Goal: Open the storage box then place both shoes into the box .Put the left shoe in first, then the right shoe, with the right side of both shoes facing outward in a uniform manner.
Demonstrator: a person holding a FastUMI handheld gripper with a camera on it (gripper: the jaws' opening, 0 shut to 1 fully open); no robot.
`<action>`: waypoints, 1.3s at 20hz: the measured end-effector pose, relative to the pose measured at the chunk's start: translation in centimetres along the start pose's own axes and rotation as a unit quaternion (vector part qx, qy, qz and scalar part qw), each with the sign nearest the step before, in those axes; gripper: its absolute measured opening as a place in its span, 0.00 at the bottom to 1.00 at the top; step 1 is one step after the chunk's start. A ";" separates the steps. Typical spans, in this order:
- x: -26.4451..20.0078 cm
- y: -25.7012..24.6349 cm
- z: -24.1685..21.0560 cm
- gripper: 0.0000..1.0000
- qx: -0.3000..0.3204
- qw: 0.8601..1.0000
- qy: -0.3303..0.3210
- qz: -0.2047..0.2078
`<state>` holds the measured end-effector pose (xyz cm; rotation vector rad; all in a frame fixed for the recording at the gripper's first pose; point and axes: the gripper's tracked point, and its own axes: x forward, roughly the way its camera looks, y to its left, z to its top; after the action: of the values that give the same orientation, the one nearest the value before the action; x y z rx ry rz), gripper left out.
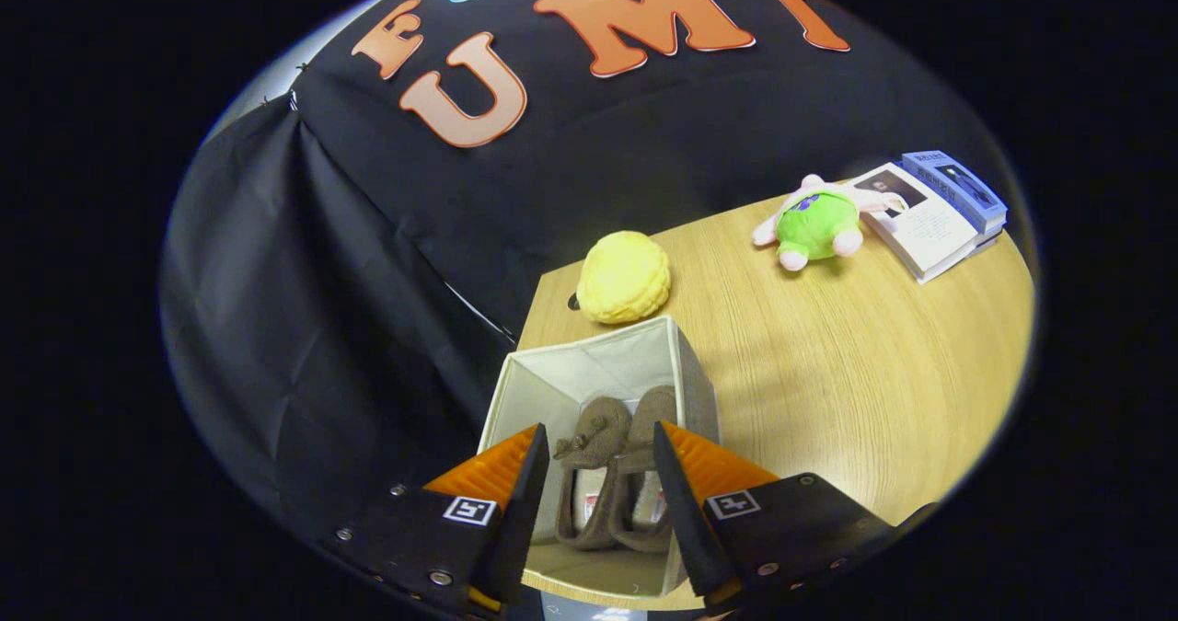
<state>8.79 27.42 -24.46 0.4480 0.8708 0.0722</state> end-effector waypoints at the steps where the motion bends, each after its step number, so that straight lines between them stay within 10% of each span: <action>1: -0.9 -0.3 0.7 0.71 -0.003 1.000 -0.013 0.001; 11: -11.8 -4.4 5.6 0.95 -0.141 0.978 -0.156 0.005; 26: -32.6 -12.3 10.4 0.98 -0.282 0.878 -0.386 -0.037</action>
<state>-6.00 4.82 -0.13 -0.1231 0.0504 0.0662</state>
